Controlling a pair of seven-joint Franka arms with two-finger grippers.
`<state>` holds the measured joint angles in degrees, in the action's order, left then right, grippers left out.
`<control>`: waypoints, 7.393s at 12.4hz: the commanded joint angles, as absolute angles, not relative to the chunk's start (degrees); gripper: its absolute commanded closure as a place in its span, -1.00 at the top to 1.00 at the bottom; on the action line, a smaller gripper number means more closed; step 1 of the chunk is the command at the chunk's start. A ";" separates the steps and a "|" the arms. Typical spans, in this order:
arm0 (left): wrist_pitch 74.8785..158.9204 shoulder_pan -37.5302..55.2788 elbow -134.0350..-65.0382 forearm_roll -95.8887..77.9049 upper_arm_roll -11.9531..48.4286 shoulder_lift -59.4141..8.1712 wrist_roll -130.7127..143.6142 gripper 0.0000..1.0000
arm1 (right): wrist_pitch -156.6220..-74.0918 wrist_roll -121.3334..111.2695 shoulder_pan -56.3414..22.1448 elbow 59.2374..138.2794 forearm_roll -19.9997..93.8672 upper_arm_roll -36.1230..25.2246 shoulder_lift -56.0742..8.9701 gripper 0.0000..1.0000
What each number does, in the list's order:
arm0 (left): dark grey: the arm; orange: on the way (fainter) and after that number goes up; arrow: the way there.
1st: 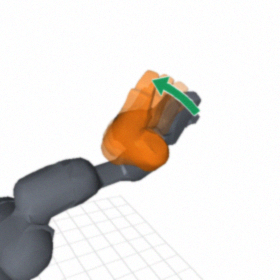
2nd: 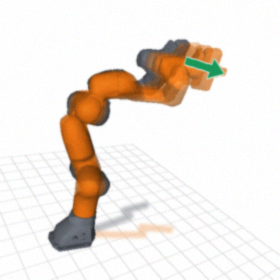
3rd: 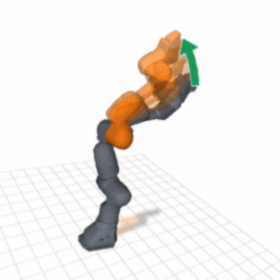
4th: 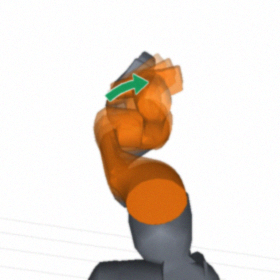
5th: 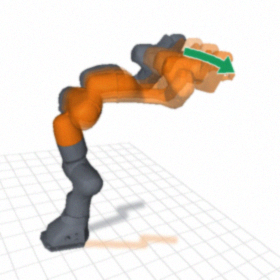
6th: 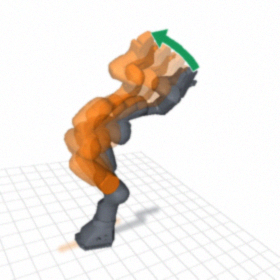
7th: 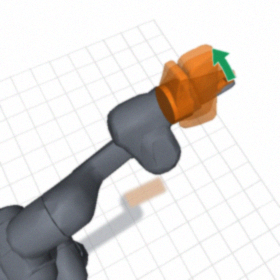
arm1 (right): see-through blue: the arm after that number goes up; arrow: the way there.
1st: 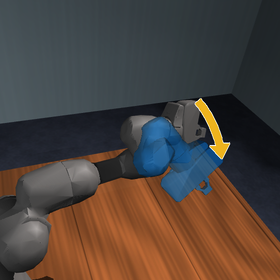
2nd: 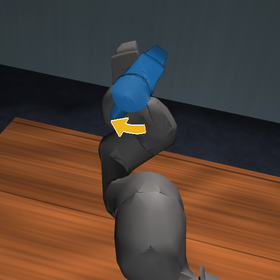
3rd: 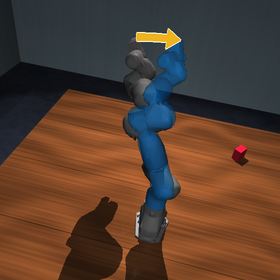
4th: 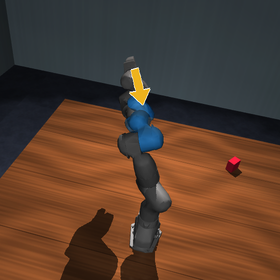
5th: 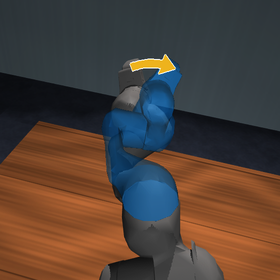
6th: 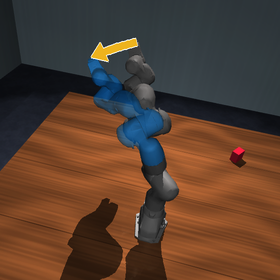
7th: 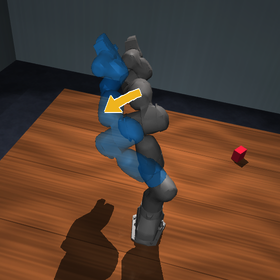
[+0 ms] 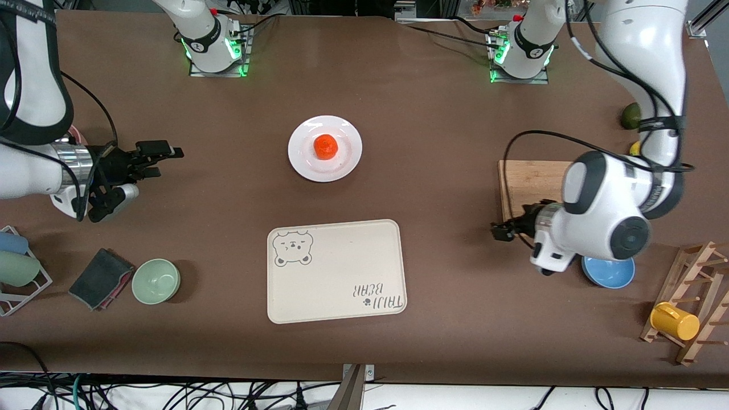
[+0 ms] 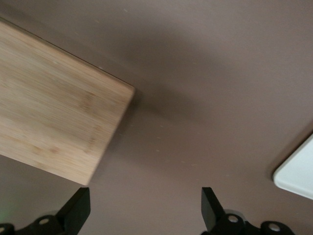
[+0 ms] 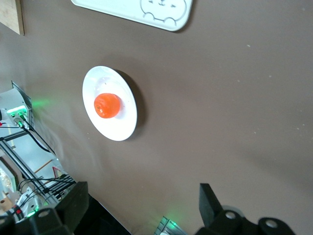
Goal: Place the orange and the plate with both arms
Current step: 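Raise the left gripper away while the right gripper reaches toward the plate, then move the right gripper to the plate rim while the left gripper withdraws, then close the right gripper on the white plate rim, then slide the plate with the right gripper onto the bear tray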
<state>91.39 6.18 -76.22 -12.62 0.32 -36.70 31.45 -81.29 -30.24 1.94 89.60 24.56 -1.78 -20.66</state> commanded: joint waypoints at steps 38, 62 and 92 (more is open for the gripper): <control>95.36 0.00 -100.99 -1.21 -1.41 1.32 0.26 1.00 | -122.69 -72.77 -3.52 135.26 85.96 12.48 -27.69 0.70; 95.71 0.44 -101.07 -1.41 -0.35 0.26 0.18 1.00 | -121.11 -79.89 -1.49 133.86 86.40 12.22 -31.46 -1.00; 95.27 -0.09 -100.99 -1.32 -0.44 0.35 0.26 1.00 | -126.21 -37.53 -3.78 74.53 70.05 12.13 -61.35 -0.98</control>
<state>96.42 0.09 -102.34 -2.39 -0.56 0.85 1.05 -126.05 -38.04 -3.53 77.01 70.95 11.90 -59.51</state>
